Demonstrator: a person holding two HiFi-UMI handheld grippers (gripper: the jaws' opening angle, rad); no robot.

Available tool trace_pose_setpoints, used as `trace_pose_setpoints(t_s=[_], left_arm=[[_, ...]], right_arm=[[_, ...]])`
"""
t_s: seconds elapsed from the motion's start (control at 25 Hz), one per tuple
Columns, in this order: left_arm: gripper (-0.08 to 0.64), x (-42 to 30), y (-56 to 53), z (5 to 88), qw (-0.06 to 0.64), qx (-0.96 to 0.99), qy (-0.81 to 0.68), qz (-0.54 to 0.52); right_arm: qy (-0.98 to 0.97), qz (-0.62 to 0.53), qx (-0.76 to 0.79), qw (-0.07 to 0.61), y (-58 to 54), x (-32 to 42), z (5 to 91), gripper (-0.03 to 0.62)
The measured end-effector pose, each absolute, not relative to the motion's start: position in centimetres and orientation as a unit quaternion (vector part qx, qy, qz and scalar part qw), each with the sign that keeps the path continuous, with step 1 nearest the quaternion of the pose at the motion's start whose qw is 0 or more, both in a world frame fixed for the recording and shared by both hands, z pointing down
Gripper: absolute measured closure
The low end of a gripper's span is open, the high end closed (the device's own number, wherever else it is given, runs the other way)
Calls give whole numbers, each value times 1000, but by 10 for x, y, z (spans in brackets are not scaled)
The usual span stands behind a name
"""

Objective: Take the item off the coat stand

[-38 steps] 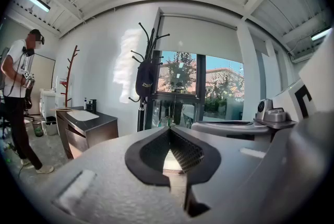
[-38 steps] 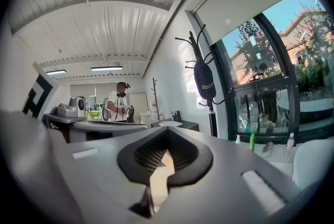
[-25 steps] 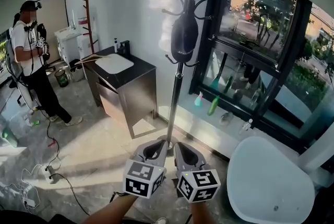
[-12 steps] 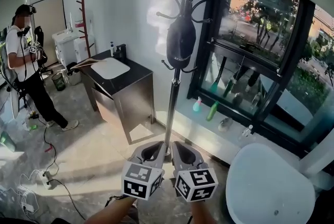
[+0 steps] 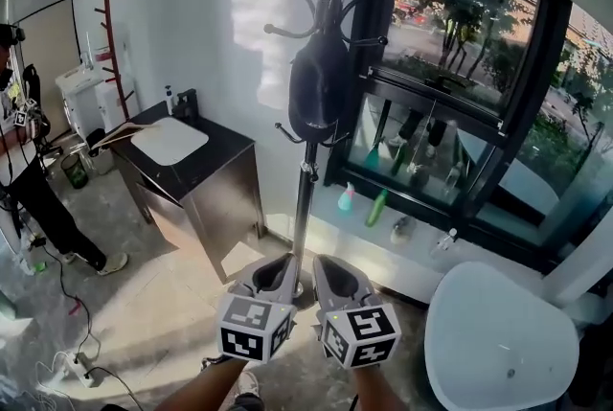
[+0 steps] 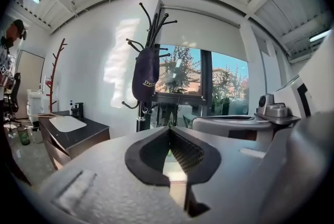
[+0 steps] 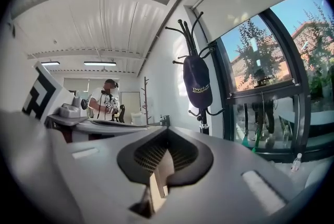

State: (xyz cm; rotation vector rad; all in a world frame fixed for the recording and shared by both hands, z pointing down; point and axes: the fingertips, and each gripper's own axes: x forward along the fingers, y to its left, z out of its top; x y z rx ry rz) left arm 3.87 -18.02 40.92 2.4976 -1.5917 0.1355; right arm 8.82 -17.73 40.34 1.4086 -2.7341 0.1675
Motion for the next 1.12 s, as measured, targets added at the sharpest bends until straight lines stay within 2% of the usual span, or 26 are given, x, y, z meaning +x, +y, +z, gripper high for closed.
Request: trace_pose_setpoints(t_s=[0.72, 1.12], left_arm=[[558, -17, -278, 382, 69, 885, -459, 40], [558, -12, -306, 374, 67, 892, -447, 29]], right_arm=[[-844, 1, 536, 22, -268, 36, 348, 592], [-835, -54, 546, 28, -303, 47, 299, 594]])
